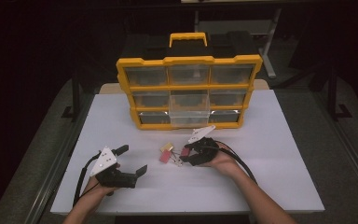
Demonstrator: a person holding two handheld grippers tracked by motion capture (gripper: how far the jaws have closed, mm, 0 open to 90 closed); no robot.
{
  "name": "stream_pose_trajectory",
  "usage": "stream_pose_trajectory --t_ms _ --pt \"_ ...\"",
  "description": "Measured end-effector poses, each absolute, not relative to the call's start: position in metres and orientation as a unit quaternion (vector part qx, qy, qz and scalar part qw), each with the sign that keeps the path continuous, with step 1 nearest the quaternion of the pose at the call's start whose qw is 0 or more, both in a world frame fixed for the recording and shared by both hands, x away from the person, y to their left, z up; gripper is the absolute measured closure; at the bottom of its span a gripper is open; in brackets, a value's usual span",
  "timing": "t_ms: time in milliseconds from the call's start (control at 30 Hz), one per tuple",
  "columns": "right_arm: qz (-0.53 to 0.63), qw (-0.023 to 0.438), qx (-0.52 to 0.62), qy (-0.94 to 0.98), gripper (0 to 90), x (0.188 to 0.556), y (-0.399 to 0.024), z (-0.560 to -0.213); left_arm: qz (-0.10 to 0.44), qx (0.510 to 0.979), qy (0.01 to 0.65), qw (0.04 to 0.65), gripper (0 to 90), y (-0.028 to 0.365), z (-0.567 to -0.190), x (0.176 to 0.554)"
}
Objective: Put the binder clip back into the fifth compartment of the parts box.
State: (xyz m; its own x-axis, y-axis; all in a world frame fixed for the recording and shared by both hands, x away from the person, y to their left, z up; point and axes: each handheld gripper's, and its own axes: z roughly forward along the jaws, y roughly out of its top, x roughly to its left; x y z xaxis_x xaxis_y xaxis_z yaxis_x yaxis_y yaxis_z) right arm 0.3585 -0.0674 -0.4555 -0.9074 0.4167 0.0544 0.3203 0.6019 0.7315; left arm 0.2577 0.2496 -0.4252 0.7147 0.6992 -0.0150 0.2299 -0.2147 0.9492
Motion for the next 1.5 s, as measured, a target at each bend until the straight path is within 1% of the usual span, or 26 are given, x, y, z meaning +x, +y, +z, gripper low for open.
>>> stream_pose_trajectory --t_ms 567,967,1200,1500 --pt "0.388 0.054 0.212 0.895 48.8 0.359 -0.072 -0.451 0.215 0.749 0.31 0.545 0.0 0.25 -0.425 0.258" --pt "0.378 0.061 0.216 0.898 48.9 0.36 -0.081 -0.447 0.216 0.749 0.309 0.546 0.0 0.251 -0.425 0.258" --pt "0.381 0.048 0.221 0.896 48.9 0.357 -0.086 -0.442 0.216 0.748 0.308 0.547 0.0 0.251 -0.425 0.258" --pt "0.385 0.045 0.223 0.894 48.9 0.355 -0.093 -0.436 0.214 0.75 0.303 0.547 0.0 0.251 -0.425 0.258"
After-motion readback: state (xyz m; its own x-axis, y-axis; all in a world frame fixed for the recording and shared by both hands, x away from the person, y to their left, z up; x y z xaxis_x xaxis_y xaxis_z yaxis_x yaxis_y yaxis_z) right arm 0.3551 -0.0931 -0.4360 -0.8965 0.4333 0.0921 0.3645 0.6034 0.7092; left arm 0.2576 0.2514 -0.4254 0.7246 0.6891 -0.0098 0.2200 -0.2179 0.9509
